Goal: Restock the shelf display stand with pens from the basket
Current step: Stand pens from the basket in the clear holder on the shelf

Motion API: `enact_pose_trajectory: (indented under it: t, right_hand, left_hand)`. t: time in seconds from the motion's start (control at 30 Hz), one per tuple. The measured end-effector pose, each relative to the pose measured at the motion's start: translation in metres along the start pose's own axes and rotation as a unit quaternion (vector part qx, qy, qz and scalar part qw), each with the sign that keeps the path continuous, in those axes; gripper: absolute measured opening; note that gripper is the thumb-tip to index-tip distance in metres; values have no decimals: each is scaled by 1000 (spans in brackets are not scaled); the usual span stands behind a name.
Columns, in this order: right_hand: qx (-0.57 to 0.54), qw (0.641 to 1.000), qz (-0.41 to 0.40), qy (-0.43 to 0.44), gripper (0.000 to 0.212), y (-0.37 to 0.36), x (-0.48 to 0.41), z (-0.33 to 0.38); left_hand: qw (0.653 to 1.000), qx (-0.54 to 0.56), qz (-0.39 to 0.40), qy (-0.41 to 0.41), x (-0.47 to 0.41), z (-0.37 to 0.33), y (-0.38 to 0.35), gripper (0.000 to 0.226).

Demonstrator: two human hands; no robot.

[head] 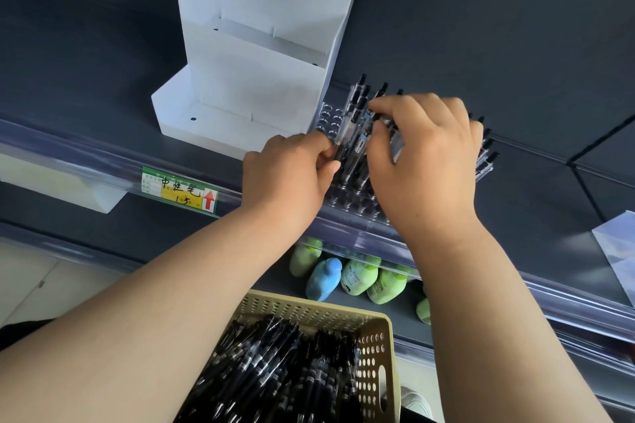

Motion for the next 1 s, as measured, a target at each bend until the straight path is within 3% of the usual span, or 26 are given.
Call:
enact_pose_trajectory:
  t: [0.13, 0.47, 1.0]
  right_hand:
    - [1, 1000, -2, 1, 24, 2, 0, 0]
    - [-3, 1000, -11, -7, 26, 8, -3, -4]
    - [-5, 1000, -10, 15, 27, 21, 0, 4]
  left_hand:
    - [999, -22, -11, -20, -2, -2, 4, 17]
    - [999, 43, 14, -15, -4, 7, 1, 12]
    - [995, -66, 67, -31, -7, 7, 4, 29]
Point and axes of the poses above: each hand's wrist, its own x-axis away from the middle knuckle, its own y-axis out of the back of the hand, z = x × y, the point moved 9 cm from there along -x, towards the middle knuckle, and after that the axes turned 8 degrees about -x, right-handed, at the moved point
